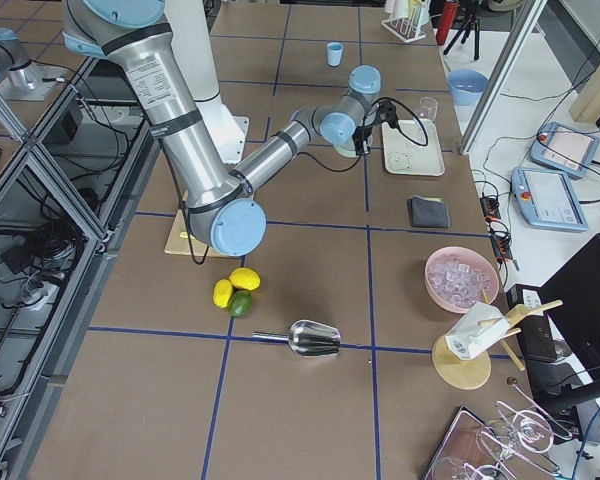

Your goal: Pour ice into bowl

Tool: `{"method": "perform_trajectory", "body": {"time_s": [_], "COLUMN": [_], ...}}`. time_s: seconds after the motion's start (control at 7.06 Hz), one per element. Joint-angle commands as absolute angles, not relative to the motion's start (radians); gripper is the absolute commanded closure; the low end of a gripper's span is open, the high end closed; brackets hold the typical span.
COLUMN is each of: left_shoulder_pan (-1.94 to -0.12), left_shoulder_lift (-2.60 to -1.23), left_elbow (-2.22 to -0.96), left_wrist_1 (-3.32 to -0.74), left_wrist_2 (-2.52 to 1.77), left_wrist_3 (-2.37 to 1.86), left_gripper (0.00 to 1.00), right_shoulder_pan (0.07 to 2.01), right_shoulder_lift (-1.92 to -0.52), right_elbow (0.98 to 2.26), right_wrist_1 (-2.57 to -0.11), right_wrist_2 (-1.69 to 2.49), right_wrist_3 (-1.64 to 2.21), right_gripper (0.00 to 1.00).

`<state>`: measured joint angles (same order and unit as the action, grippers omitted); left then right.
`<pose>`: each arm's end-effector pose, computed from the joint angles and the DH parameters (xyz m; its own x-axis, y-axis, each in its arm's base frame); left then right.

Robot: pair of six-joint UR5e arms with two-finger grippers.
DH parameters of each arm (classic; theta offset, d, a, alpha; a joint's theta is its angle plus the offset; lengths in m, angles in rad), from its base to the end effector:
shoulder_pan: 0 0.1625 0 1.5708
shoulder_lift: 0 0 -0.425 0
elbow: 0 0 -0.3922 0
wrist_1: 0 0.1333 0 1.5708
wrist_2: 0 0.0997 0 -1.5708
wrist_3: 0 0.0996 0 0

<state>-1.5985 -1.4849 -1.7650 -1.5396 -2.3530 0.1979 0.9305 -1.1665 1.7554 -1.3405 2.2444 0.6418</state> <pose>-0.0758 -0.4564 0.6063 0.7022 0.2299 -0.6739 -0.1126 0.9704 0.2137 -0.3123 -0.5383 0.3157 0.5282 -0.3390 0.7785 0.1146 0.9369 0.3302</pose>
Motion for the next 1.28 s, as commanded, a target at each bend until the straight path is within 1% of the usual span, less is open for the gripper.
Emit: {"method": "perform_trajectory", "body": {"time_s": [0.0,0.14,0.28,0.43,0.57,0.71,0.99,1.13], "left_shoulder_pan": [-1.598,-1.598,-1.598,-1.598,-1.598,-1.598,-1.598,-1.598], "left_shoulder_lift": [-1.486,-1.486,-1.486,-1.486,-1.488,-1.488,-1.489,-1.493], "left_elbow": [-1.767,-1.767,-1.767,-1.769,-1.767,-1.767,-1.767,-1.767], "left_wrist_1": [-1.542,-1.542,-1.542,-1.542,-1.542,-1.542,-1.543,-1.543], "left_wrist_2": [-2.353,-2.353,-2.353,-2.353,-2.353,-2.353,-2.353,-2.353], "left_wrist_3": [0.198,0.198,0.198,0.198,0.198,0.198,0.198,0.198], "left_gripper": [0.00,0.00,0.00,0.00,0.00,0.00,0.00,0.00], "right_shoulder_pan": [1.018,1.031,1.057,1.057,1.057,1.057,1.057,1.057], "right_shoulder_lift": [-1.415,-1.525,-1.590,-1.610,-1.612,-1.609,-1.609,-1.606], "right_elbow": [1.758,1.749,1.727,1.685,1.611,1.570,1.556,1.555], "right_wrist_1": [-1.118,-1.023,-0.964,-0.922,-0.848,-0.810,-0.810,-0.808], "right_wrist_2": [2.323,2.329,2.339,2.335,2.333,2.330,2.310,2.287], "right_wrist_3": [0.528,0.490,0.456,0.446,0.446,0.446,0.448,0.446], "right_gripper": [1.00,1.00,1.00,1.00,1.00,1.00,1.00,0.12]}}
